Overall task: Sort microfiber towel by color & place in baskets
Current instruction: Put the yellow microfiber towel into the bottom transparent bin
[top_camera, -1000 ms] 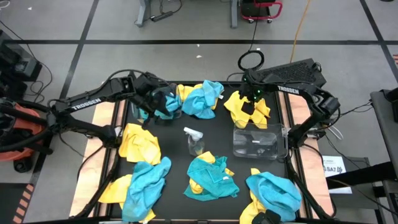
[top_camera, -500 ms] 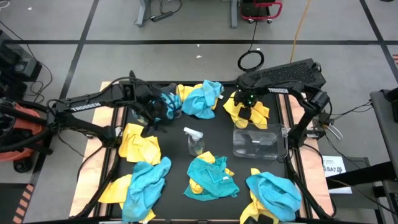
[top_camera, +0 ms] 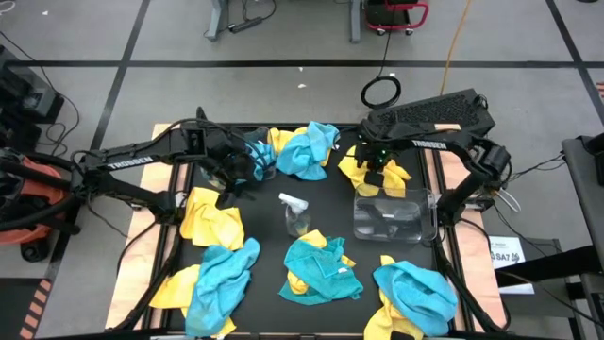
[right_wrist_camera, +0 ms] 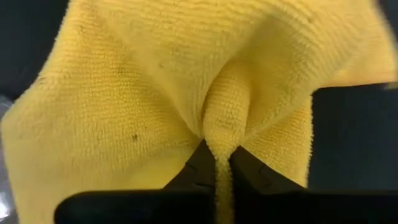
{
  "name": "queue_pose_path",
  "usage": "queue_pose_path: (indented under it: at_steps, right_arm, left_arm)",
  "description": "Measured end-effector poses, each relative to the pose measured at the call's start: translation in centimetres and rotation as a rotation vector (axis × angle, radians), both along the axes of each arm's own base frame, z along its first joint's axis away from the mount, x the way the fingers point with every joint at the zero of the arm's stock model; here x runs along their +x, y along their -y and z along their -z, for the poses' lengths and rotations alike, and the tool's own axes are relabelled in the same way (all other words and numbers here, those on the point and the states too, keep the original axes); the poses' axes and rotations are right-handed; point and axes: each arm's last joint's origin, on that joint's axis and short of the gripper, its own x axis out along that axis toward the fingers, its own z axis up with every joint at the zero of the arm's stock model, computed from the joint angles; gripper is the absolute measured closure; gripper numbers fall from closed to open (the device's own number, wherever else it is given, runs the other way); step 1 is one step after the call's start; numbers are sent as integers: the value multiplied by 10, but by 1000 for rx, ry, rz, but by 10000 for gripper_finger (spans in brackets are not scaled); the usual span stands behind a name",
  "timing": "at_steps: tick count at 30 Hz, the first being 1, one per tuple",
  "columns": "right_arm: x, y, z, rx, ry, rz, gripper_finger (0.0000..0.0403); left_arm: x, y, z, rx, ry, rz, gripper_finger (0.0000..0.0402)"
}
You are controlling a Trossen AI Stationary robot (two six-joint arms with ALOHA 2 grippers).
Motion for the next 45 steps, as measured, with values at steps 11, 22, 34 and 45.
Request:
queue_pose_path:
  at_steps: [11,22,34,45]
  right_arm:
    - [-1,-28,-86,-198,226,-52,401]
    - [-34,-79,-180,-271,460,-101,402]
    - [-80,-126,-220,-149,427,-128,403]
    - [-73,-138,-203,-26,212,-98,403]
  left_arm:
    - [0,-1,0,18,0,-14,175]
    - [1,-1,0,21,4,-12,175]
    - [1,-1,0,20,4,-13,175]
    - [3,-2,4,33,14,-21,175]
